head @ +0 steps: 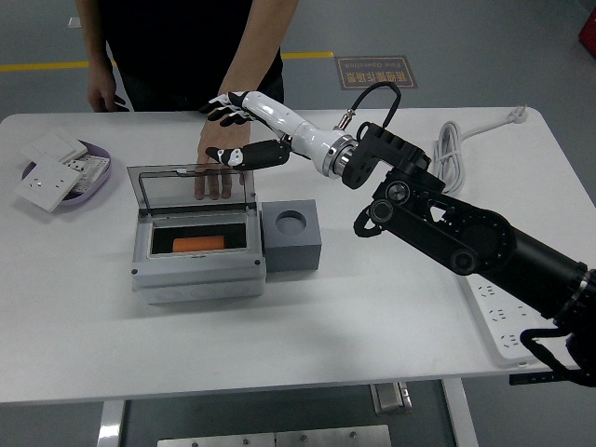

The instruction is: Pick up the cylinder from the cube,place it in the box,flap close box

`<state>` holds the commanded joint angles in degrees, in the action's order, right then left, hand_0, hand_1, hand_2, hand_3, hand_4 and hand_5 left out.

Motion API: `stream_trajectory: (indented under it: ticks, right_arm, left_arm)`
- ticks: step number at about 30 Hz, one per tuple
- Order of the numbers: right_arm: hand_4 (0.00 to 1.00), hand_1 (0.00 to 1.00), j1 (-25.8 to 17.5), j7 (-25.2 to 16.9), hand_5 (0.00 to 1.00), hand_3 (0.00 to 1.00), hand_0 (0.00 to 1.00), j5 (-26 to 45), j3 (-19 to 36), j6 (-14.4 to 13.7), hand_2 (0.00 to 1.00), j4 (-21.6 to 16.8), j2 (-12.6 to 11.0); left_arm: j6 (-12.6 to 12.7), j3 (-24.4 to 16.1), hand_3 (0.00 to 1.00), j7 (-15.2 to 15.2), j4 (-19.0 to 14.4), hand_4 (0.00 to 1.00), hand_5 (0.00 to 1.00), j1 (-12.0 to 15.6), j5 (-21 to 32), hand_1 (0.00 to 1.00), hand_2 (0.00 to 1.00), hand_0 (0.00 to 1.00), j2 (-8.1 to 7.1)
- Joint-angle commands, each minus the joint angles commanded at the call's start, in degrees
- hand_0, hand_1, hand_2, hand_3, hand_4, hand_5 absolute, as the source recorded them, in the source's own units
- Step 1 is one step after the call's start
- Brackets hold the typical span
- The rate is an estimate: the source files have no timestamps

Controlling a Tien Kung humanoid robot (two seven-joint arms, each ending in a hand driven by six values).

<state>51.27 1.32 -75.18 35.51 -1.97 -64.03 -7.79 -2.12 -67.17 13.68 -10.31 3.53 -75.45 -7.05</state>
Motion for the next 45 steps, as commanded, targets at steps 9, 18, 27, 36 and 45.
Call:
stream_trajectory:
  ticks: [9,18,27,36,45]
  right_arm:
    - [0.701,0.745,-2.25,-1.30,0.268,0.796,0.817,0.63,-1.53,-0.85,0.756,5.42,-0.03]
    - [0.691,0.741,-5.35,-0.84,0.268,0.791,0.815,-0.35,-3.20,-1.64,0.752,0.68,-1.41]
    - [0.685,0.739,-7.59,-0.37,0.265,0.786,0.818,-1.03,-3.97,-2.38,0.752,-5.12,-2.98]
    - [0.677,0.736,-8.53,-0.23,0.266,0.776,0.807,-1.43,-5.13,-2.79,0.752,-8.39,-3.34]
    - [0.673,0.734,-7.98,-0.10,0.265,0.772,0.805,-2.19,-6.77,-2.74,0.753,-10.50,-2.19]
  left_arm:
    - [-0.04,0.75,0.583,-0.21,0.00,0.640,0.206,-0.44,0.52,0.584,0.591,0.600,0.25]
    - [-0.02,1.35,0.584,-0.40,0.00,0.640,0.207,-0.42,1.08,0.584,0.591,0.602,0.45]
    - [-0.01,1.31,0.584,-0.41,0.00,0.640,0.206,-0.29,1.05,0.583,0.591,0.601,0.60]
    - [0.01,1.29,0.584,-0.42,0.00,0.641,0.206,-0.21,1.05,0.584,0.591,0.601,0.63]
    - [0.00,1.21,0.583,-0.36,0.00,0.640,0.207,-0.11,0.92,0.584,0.591,0.601,0.61]
